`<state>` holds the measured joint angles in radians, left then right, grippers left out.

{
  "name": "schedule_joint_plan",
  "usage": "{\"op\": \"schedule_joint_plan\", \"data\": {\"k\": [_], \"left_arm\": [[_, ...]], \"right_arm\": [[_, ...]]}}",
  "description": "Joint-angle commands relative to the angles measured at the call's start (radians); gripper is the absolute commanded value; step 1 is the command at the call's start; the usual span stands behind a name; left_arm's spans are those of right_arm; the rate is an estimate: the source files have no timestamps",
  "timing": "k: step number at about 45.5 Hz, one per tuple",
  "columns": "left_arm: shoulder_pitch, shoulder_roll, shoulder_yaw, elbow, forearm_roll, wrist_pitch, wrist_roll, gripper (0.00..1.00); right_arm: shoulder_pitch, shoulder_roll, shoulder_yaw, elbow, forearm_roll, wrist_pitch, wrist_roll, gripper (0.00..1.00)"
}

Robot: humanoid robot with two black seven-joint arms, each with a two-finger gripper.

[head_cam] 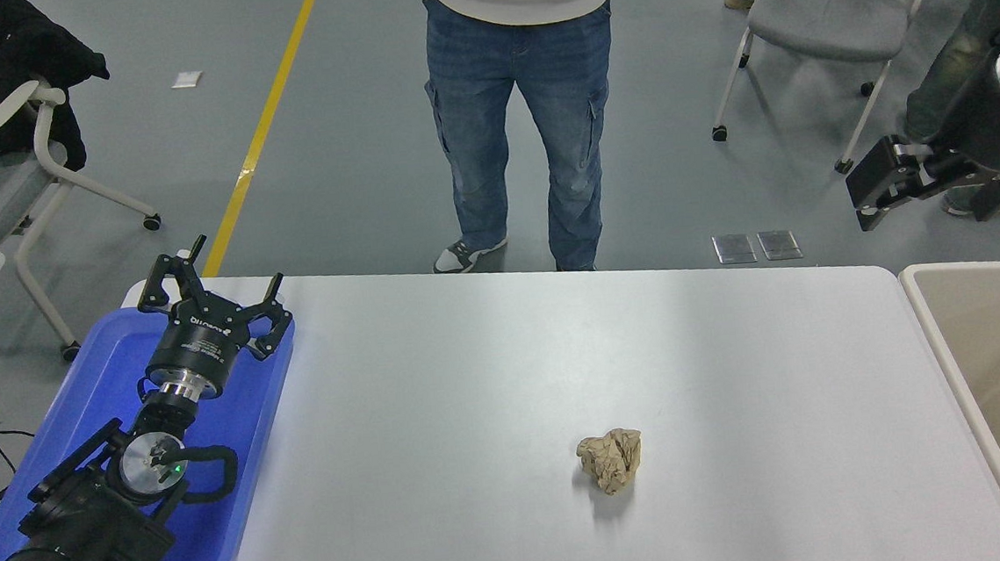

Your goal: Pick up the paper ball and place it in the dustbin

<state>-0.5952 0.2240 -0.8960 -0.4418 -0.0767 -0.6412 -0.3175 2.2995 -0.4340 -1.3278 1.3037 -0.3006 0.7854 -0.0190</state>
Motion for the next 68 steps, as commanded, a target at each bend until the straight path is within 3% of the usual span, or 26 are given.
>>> {"op": "schedule_joint_plan", "data": {"k": [1, 23, 37, 48, 64, 68], "left_arm": [[0.000, 0.000, 0.000, 0.000, 0.000, 0.000, 0.000, 1.00], [0.000, 0.000, 0.000, 0.000, 0.000, 0.000, 0.000, 1.00], [0.002, 0.000, 0.000, 0.000, 0.000, 0.000, 0.000, 1.00], [0.002, 0.000, 0.000, 0.000, 0.000, 0.002, 0.000, 1.00], [0.000, 0.000, 0.000, 0.000, -0.002, 0.000, 0.000, 1.00], [0.000, 0.000, 0.000, 0.000, 0.000, 0.000, 0.000, 1.00]], "right_arm": [[-0.012, 0.000, 0.001, 0.000, 0.001, 0.000, 0.001, 1.00], [-0.035, 0.004, 0.041, 0.002, 0.009, 0.000, 0.001, 1.00], [-0.066, 0.014, 0.209, 0.002, 0.000, 0.000, 0.001, 1.00], [-0.126, 0.133, 0.289, 0.002, -0.005, 0.000, 0.001, 1.00], [-0.265, 0.193, 0.371, -0.003, -0.003, 0.000, 0.001, 1.00], [-0.316, 0.201, 0.380, -0.007, -0.005, -0.070, 0.001, 1.00]]}}
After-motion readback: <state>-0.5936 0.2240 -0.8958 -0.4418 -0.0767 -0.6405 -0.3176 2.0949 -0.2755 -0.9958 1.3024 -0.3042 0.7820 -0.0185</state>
